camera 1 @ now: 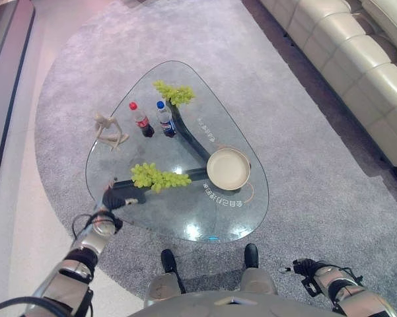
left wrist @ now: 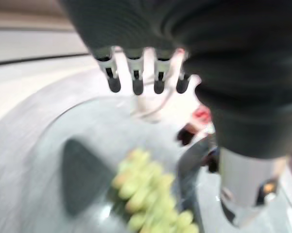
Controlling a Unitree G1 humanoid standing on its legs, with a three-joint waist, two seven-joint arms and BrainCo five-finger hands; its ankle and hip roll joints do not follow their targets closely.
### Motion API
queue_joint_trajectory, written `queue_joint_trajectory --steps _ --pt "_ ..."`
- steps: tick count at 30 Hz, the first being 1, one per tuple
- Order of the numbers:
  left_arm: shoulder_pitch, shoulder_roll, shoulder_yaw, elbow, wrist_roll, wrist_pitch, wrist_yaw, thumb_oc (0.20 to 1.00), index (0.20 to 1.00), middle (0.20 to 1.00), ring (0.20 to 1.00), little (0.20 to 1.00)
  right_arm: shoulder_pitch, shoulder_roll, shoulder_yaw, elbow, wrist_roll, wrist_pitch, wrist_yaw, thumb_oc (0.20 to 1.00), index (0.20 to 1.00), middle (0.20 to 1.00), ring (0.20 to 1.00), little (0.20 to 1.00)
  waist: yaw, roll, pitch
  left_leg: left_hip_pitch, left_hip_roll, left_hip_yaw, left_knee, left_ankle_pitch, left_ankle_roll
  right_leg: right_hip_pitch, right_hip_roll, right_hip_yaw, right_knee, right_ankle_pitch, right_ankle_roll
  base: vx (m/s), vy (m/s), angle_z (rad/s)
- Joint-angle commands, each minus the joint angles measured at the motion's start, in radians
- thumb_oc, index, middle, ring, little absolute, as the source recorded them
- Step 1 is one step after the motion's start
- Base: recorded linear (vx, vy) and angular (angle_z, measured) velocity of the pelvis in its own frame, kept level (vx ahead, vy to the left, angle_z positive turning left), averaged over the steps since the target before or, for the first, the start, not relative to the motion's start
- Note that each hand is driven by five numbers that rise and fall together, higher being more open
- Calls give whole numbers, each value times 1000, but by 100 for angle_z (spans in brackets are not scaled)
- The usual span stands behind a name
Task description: Pick up fruits into the plate
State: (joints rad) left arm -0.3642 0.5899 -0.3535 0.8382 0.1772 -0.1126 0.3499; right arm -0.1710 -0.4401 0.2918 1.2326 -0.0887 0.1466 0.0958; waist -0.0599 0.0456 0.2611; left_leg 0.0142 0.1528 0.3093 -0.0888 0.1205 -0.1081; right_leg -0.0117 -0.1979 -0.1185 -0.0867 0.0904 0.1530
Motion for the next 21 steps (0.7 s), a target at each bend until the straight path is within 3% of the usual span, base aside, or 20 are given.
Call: queue_joint_trajectory --steps 1,6,13,21 --pt "-160 94 -11 -11 118 16 3 1000 1000 1000 1000 1000 -74 -40 50 20 53 4 -7 1000 1000 1000 1000 1000 -10 -5 66 -76 -21 -113 22 -37 14 -80 6 -34 68 -18 -27 -135 -2 -2" --pt "-349 194 -101 -24 176 41 -22 1000 1000 1000 1000 1000 -134 -86 64 13 89 8 6 1000 1000 1000 1000 1000 -22 -8 148 -169 -32 -104 84 -43 12 -163 11 -30 110 -19 -36 -142 -23 -6" --pt "-541 224 -200 47 196 15 -63 1000 1000 1000 1000 1000 -168 -108 80 2 109 -11 2 1000 1000 1000 1000 1000 -58 -23 236 -270 -35 -85 145 -47 10 -274 22 -18 160 -12 -36 -102 -24 -6" --pt "-633 229 -312 72 213 35 -207 1000 1000 1000 1000 1000 -212 -124 85 -10 114 -9 -7 1000 1000 1000 1000 1000 -79 -26 259 -355 -40 -70 167 -42 10 -373 23 -8 182 5 -30 -43 4 -6"
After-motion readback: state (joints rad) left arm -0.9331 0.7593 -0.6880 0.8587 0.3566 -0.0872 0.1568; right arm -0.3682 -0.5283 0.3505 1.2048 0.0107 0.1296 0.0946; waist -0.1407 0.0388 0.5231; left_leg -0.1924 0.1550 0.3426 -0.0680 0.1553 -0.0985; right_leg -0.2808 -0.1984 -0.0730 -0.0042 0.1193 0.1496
